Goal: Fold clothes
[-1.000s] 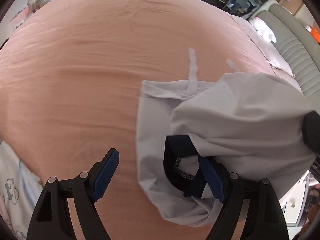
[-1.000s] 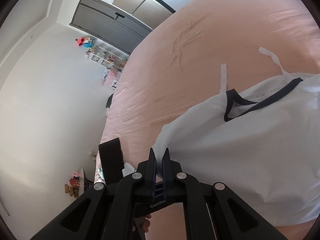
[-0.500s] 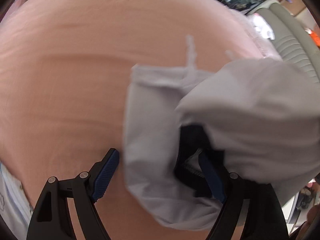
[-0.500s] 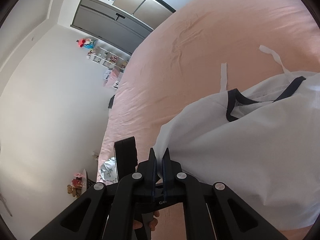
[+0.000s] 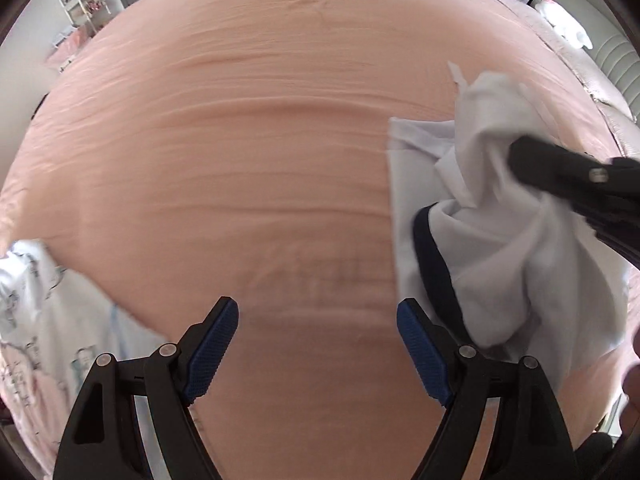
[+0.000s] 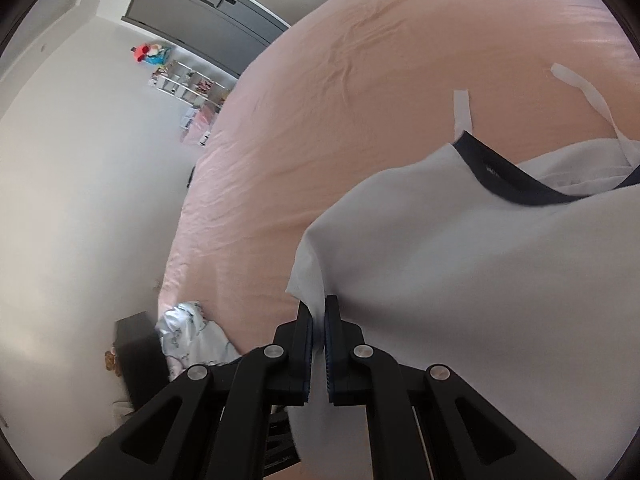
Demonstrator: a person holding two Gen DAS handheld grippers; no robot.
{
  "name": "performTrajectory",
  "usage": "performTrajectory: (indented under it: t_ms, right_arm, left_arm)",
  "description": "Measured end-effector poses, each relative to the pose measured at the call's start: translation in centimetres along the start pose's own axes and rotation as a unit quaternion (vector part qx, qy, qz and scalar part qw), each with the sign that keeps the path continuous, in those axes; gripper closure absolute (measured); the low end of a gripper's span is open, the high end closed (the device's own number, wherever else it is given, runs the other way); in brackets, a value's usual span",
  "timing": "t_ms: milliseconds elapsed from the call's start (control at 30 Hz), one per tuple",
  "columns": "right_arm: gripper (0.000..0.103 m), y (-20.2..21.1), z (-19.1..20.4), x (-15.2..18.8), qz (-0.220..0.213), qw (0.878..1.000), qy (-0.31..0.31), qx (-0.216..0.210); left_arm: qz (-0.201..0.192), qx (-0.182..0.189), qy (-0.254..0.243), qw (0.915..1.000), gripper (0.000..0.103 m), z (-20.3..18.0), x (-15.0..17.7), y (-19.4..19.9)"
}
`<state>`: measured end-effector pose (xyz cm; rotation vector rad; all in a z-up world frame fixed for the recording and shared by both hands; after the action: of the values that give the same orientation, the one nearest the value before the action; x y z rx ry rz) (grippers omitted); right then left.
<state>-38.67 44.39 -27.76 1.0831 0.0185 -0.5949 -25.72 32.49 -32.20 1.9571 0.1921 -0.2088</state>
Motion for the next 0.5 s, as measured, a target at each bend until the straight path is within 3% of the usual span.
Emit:
performTrajectory:
  t_ms: [100, 233, 400, 433, 500]
  right_arm:
    - [0.099, -1.8, -0.5, 0.4, 0.014, 1.0, -0.011, 0.006]
    - [0.097, -3.4, -0.5, 0.8, 0.023, 1.0, -0.015, 0.015]
    - [0.097, -4.1, 0.0, 0.8, 0.015, 0.998, -0.007, 0.064]
    - [0.094, -3.8, 0.2, 0.7, 0.016, 0.997, 0.0, 0.07]
    - [0.073, -3.0, 0.8, 0.6, 0.017, 0.997, 0.014, 0.074]
  left_arm:
    - [-0.005, -0.012, 0.006, 0.9999, 0.022, 1.1, 0.6, 1.3]
    - [-0.019, 0.004, 0.012, 0.9997, 0.022, 0.8, -0.2, 2.4]
    - [-0.021, 0.007, -0.004, 0.9997, 0.022, -1.6, -1.3, 2.5]
    - [-0.024, 0.013, -0.008, 0.9996, 0.022, -1.9, -1.1, 2.8]
    - [-0.029, 0.024, -0.016, 0.9992, 0.022, -2.5, -0.7, 3.4]
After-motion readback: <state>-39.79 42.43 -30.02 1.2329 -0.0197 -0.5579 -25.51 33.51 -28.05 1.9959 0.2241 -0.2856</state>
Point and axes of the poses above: each gripper's, at about its wrist camera, not at the fingertips, and y roughly against the way its jaws point, z to its left, x to its underside, the point moved 4 cm from there along -y, roughly the way its jaws point, and after that the axes turned 15 degrees about x, right-handed, at the moved point
